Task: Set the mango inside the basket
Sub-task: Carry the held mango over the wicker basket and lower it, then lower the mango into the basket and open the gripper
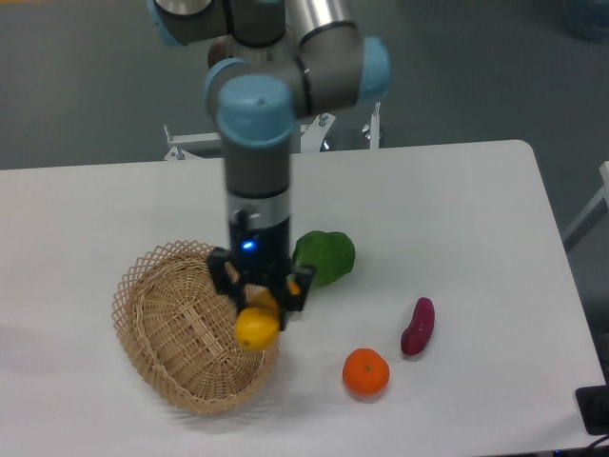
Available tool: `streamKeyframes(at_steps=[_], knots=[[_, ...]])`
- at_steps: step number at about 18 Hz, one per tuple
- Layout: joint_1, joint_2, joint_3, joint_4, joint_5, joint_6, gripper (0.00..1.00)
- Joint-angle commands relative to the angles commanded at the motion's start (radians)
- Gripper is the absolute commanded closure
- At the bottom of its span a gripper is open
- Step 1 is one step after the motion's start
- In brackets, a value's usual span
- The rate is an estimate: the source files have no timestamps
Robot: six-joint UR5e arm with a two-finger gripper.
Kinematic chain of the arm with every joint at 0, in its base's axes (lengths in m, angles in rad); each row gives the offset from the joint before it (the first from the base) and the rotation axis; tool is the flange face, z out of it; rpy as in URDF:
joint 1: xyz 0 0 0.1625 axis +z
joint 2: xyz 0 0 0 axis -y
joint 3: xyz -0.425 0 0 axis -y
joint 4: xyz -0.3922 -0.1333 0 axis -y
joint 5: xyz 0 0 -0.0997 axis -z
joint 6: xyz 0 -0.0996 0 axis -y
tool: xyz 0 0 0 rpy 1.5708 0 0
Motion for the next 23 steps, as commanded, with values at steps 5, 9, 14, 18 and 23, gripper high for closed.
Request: streamKeyframes(at_steps=[5, 9, 14, 18, 23], knots=[[-0.082, -0.034, -0.011, 0.003, 0.033, 0.005, 0.57], [-0.108, -0.042, -0.044, 0.002, 0.036, 0.11, 0.56], [-0.121, -0.045, -0.064, -0.003, 0.036, 0.144, 0.56], [-0.135, -0.051, -0.089, -0.003, 0.037, 0.155, 0.55], [-0.137, -0.04, -0.098, 0.0, 0.037, 0.153, 0.05]])
